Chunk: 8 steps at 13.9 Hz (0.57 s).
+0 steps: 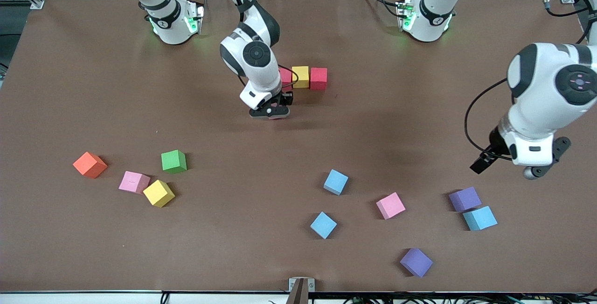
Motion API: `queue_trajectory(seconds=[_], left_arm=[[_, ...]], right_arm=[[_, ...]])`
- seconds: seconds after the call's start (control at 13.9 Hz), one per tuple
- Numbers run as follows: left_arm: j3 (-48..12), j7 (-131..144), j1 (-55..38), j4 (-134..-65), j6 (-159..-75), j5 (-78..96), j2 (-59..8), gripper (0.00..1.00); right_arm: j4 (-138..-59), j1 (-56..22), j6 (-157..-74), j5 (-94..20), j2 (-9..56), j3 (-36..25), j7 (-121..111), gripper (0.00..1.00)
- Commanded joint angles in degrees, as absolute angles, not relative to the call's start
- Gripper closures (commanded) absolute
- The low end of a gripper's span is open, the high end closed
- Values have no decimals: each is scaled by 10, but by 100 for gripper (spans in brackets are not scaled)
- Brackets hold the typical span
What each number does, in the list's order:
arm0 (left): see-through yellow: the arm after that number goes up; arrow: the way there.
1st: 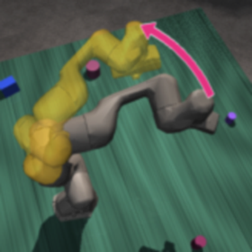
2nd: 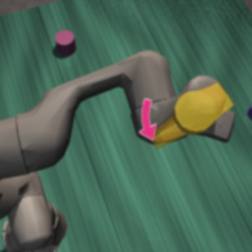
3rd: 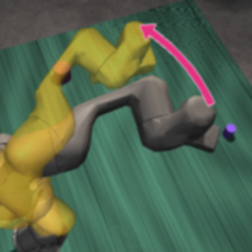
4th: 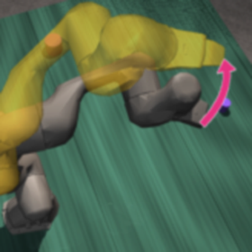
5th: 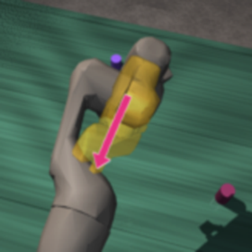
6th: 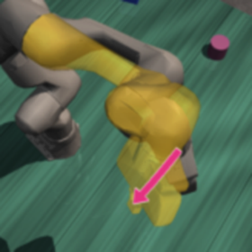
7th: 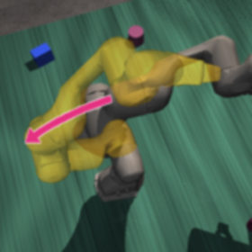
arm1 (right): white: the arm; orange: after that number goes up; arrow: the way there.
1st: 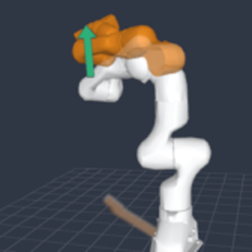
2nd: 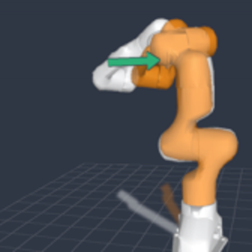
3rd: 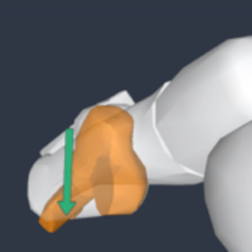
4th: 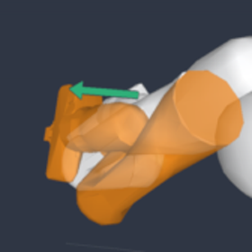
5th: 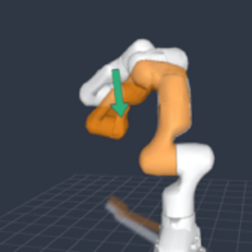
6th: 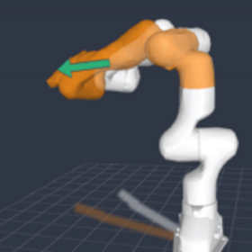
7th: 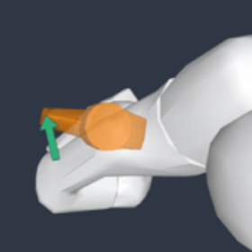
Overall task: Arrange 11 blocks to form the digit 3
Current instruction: 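Grasp the purple cube with the left gripper while the right gripper holds pink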
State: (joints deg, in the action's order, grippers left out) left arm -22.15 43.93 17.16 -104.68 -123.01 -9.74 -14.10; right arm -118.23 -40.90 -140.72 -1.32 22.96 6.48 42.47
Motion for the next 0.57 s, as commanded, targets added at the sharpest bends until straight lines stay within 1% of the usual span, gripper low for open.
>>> queue_trajectory(seconds=[0.0, 0.14, 0.22, 0.36, 0.43, 0.5], left_arm=[[-206, 314, 172, -1042, -1234, -55, -145, 0], [-207, 284, 171, -1035, -1238, -48, -156, 0], [-207, 289, 171, -1021, -1256, -41, -170, 0], [-207, 278, 173, -1018, -1262, -46, -192, 0], [-204, 272, 173, -1019, -1271, -53, -212, 0], [-197, 277, 171, -1019, -1299, -67, -239, 0]], right_arm=[[-1207, -417, -1417, -23, 214, 62, 424, 65], [-1207, -427, -1417, -23, 222, 62, 422, 65], [-1207, -431, -1419, -23, 226, 62, 423, 65], [-1207, -434, -1431, -26, 231, 62, 423, 66], [-1207, -437, -1435, -34, 233, 62, 423, 66], [-1207, -443, -1440, -35, 236, 62, 423, 66]])
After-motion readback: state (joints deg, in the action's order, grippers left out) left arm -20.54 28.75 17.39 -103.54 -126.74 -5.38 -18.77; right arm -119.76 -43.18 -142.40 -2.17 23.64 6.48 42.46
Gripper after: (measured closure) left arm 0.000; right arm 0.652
